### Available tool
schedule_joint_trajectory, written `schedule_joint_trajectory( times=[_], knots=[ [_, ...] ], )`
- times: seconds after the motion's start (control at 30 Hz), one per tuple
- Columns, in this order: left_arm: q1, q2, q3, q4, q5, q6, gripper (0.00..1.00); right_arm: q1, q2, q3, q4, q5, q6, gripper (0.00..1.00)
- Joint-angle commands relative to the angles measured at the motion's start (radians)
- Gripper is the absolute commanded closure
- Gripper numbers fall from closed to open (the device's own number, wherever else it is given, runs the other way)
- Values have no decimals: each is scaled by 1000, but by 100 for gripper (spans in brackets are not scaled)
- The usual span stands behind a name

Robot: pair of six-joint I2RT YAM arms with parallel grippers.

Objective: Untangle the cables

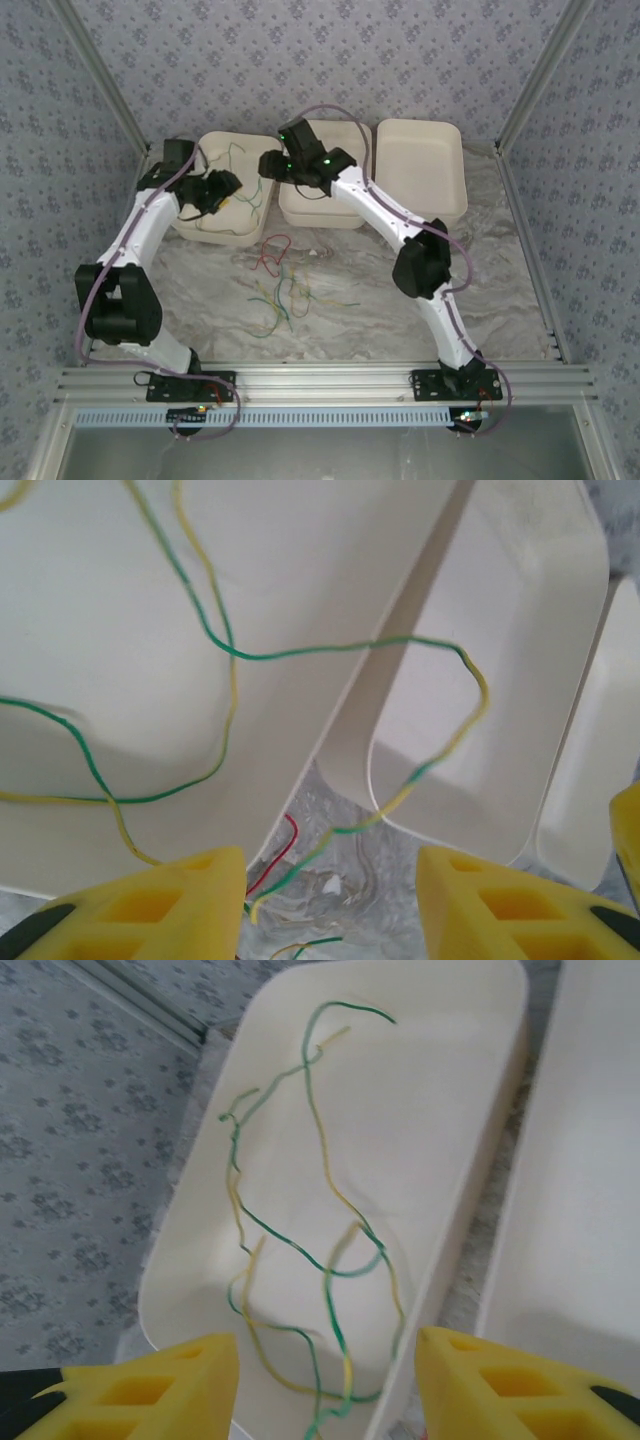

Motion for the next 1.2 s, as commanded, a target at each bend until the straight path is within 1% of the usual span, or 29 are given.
schedule_joint_trajectory(
  times=[0.0,0.1,0.17,0.27,0.33,0.4,0.43,0.47,0.5,0.57,0.6,0.7,0.9,1.03,1.17],
  knots=[
    [-97,18,98,-124,-158,204,51,5,-169,-202,95,62,-27,49],
    [-144,48,114,-96,-211,276,44,5,-331,-455,191,89,-23,48],
    [-172,84,147,-81,-268,307,42,4,-440,-613,245,97,-10,48],
    [-188,169,210,-74,-328,331,42,5,-579,-804,307,103,14,48],
    [-188,249,283,-114,-364,340,45,10,-662,-903,334,107,30,48],
    [-188,306,322,-116,-371,351,48,21,-732,-979,354,111,41,48],
    [-188,329,337,-111,-360,358,51,34,-765,-1005,353,122,41,48],
    [-188,350,354,-106,-354,362,59,48,-790,-1024,349,137,39,48],
    [-188,366,366,-109,-352,366,69,64,-810,-1031,344,148,38,48],
    [-188,394,383,-112,-354,363,94,86,-845,-1084,337,167,37,49],
    [-187,399,384,-112,-358,361,100,91,-857,-1094,337,172,37,49],
    [-176,406,362,-92,-345,343,100,112,-881,-1112,332,188,37,49],
    [-131,440,311,-2,-211,278,100,143,-892,-1122,328,201,38,49],
    [-106,466,286,14,-198,252,100,162,-891,-1129,334,207,40,49],
    [-82,490,269,40,-150,226,100,181,-890,-1130,334,219,38,49]
  ],
)
